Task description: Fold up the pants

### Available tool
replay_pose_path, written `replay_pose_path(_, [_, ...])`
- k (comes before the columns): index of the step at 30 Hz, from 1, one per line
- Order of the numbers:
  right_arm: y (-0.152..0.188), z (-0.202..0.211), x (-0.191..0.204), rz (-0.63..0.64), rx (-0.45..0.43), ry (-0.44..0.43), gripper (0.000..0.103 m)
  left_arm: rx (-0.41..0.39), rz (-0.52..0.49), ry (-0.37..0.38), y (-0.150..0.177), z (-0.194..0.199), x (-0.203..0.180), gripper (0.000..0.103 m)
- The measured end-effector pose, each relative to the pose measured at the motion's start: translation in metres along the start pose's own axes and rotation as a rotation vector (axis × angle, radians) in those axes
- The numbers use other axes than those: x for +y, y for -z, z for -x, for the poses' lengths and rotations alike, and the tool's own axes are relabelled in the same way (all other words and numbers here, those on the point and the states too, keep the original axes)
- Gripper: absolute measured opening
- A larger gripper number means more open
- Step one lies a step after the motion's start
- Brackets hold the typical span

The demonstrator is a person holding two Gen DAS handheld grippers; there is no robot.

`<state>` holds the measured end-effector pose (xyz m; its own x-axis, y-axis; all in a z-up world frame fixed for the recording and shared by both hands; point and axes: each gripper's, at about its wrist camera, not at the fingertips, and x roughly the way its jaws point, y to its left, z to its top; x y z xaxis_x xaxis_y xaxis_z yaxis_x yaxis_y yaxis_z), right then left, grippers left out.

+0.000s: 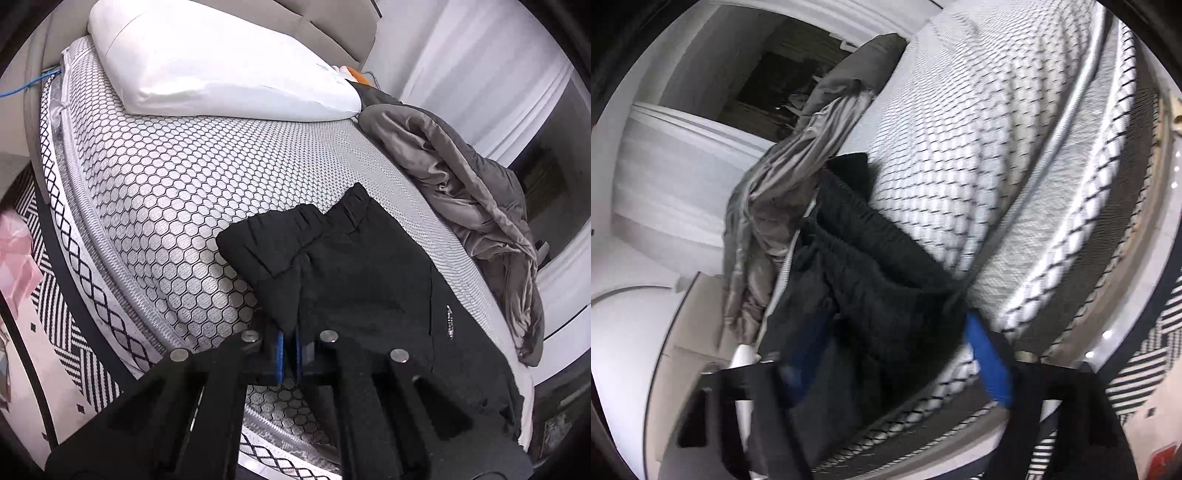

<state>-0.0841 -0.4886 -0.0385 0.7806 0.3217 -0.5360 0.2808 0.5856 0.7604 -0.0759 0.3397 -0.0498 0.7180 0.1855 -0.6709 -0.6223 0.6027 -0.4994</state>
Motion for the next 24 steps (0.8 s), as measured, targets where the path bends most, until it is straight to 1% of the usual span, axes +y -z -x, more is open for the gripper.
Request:
replay_pose_path(1, [0.000, 0.001, 0.005, 0.017, -0.006, -0.003, 0.063, -0.001, 0.005, 0.008, 0.000, 0.002, 0.001, 0.002])
replay_pose_path(2, [0.002, 0.007, 0.013, 0.044, -0.030, -0.016, 0.063, -0.004, 0.010, 0.015, 0.000, 0.005, 0.001, 0.002])
replay_pose_path(5, [0.002, 0.025, 0.035, 0.119, -0.087, -0.122, 0.063, -0.007, -0.021, 0.004, 0.000, 0.007, -0.008, 0.002])
replay_pose_path(6, [-0.001, 0.025, 0.041, 0.159, -0.092, -0.109, 0.063, -0.005, -0.030, -0.002, 0.000, 0.006, -0.010, 0.002])
replay_pose_path(7, [-0.002, 0.022, 0.045, 0.186, -0.086, -0.072, 0.063, 0.003, -0.038, -0.008, 0.000, 0.004, -0.012, 0.002])
replay_pose_path(8, [-0.003, 0.014, 0.046, 0.196, -0.069, -0.018, 0.064, 0.013, -0.040, -0.009, 0.002, 0.002, -0.013, 0.002])
replay_pose_path(9, [-0.003, 0.005, 0.045, 0.188, -0.046, 0.017, 0.063, 0.023, -0.038, -0.012, 0.003, -0.001, -0.014, 0.002])
replay_pose_path(10, [-0.004, -0.007, 0.040, 0.166, -0.013, 0.036, 0.059, 0.031, -0.033, -0.013, 0.003, -0.002, -0.013, 0.002])
replay_pose_path(12, [-0.007, -0.022, 0.040, 0.165, 0.007, 0.059, 0.028, 0.030, -0.017, 0.001, 0.003, 0.001, -0.012, 0.000])
replay_pose_path(13, [-0.009, -0.026, 0.043, 0.185, 0.008, 0.085, 0.020, 0.021, -0.014, 0.010, 0.003, 0.007, -0.011, 0.000])
replay_pose_path(14, [-0.010, -0.023, 0.050, 0.207, -0.011, 0.083, 0.014, 0.013, -0.006, 0.037, 0.004, 0.015, -0.009, 0.000])
replay_pose_path(15, [-0.010, -0.015, 0.056, 0.231, -0.036, 0.069, 0.013, 0.009, 0.005, 0.072, 0.004, 0.023, -0.006, 0.000])
replay_pose_path(16, [-0.009, -0.001, 0.064, 0.269, -0.079, 0.074, 0.013, 0.007, -0.001, 0.087, 0.005, 0.028, -0.005, 0.000])
replay_pose_path(17, [-0.009, 0.006, 0.069, 0.295, -0.107, 0.095, 0.013, 0.011, -0.030, 0.075, 0.008, 0.030, -0.007, 0.000])
replay_pose_path(18, [-0.009, 0.013, 0.069, 0.295, -0.121, 0.116, 0.013, 0.027, -0.049, 0.050, 0.010, 0.027, -0.006, 0.000])
replay_pose_path(19, [-0.010, 0.013, 0.061, 0.252, -0.111, 0.147, 0.013, 0.047, -0.052, 0.030, 0.013, 0.021, -0.005, 0.000])
replay_pose_path(21, [-0.011, 0.006, 0.047, 0.171, -0.057, 0.182, 0.013, 0.081, -0.043, 0.012, 0.016, 0.013, -0.002, 0.000])
replay_pose_path(22, [-0.010, 0.000, 0.040, 0.142, -0.037, 0.194, 0.013, 0.081, -0.039, 0.016, 0.017, 0.014, -0.003, 0.000])
replay_pose_path(24, [-0.008, -0.002, 0.042, 0.146, -0.040, 0.196, 0.013, 0.054, -0.027, 0.039, 0.015, 0.022, -0.005, 0.000])
